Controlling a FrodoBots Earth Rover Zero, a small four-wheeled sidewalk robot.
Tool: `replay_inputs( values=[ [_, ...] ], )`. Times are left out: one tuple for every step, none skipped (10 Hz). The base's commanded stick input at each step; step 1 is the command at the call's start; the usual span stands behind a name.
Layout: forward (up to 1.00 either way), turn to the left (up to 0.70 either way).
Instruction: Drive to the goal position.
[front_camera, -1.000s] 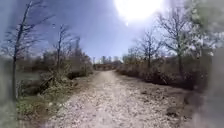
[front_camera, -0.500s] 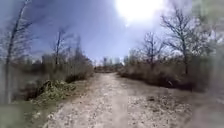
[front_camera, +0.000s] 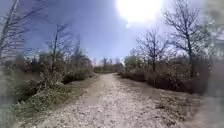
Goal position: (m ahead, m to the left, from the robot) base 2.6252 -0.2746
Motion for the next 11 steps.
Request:
replay_inputs(
  values=[
    [0.70, 0.00],
    [0.70, 0.00],
    [0.70, 0.00],
    [0.70, 0.00],
    [0.70, 0.00],
    [0.70, 0.00],
    [0.70, 0.00],
    [0.70, 0.00],
    [0.70, 0.00],
    [0.70, 0.00],
    [0.70, 0.00]
  ],
)
